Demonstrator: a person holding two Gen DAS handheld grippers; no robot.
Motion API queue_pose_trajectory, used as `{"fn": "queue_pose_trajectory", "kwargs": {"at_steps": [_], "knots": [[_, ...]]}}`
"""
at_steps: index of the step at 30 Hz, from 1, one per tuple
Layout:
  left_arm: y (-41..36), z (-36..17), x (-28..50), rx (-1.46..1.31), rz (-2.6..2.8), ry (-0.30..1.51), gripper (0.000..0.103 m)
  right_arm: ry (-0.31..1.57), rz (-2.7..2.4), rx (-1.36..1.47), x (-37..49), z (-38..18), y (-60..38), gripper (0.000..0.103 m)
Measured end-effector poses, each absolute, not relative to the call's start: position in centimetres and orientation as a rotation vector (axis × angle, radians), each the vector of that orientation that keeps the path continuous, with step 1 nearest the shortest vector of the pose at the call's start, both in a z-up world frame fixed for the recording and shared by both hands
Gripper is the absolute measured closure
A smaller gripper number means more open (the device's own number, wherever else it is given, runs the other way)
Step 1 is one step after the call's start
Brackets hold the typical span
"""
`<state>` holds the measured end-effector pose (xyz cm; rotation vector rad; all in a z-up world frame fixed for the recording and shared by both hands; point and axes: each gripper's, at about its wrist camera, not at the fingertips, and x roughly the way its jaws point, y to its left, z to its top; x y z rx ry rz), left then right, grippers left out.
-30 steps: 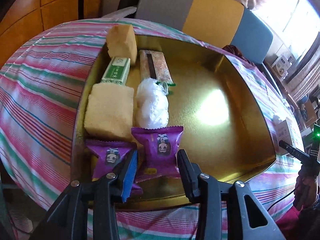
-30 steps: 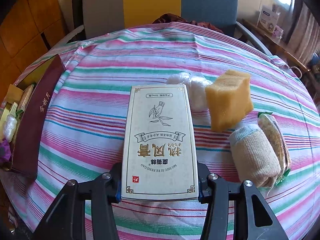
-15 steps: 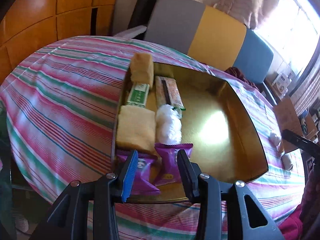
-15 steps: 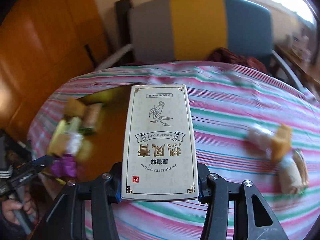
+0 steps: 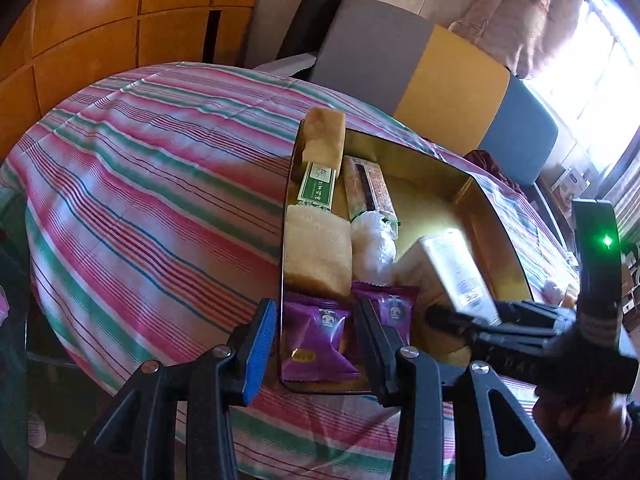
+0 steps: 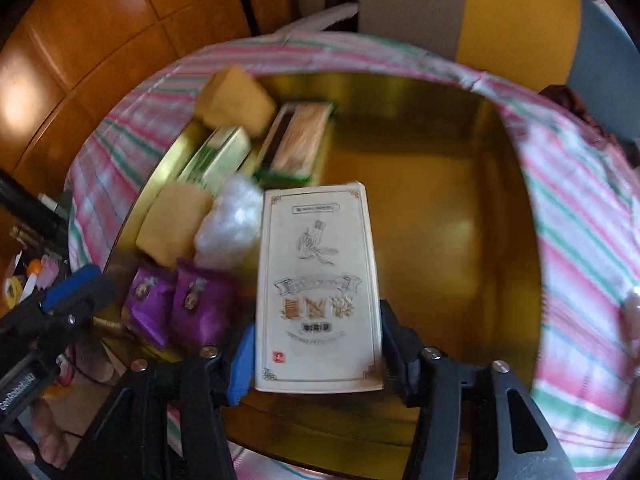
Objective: Organize objects
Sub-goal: 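Carry the white box into the gold tray and release it with the right tool, then move both open tools from the gold tray back toward the pile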
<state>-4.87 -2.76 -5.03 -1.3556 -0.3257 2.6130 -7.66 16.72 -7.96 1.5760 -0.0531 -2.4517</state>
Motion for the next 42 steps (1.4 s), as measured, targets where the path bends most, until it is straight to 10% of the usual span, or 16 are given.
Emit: {"fn": "queue_pose_trajectory", "kwargs": {"at_steps": [14, 42], "knots": [[-2.3, -4.3, -4.4, -1.318, 2.645, -0.266, 0.062, -0.203, -2.338, 1.46, -6.0, -8.0, 16.0, 0.025], [5.1, -0.1, -1.4, -1.121, 2.627, 0.092, 0.062, -0.312, -2.772, 1.257, -0.3, -0.9, 31.2, 0.018]]}}
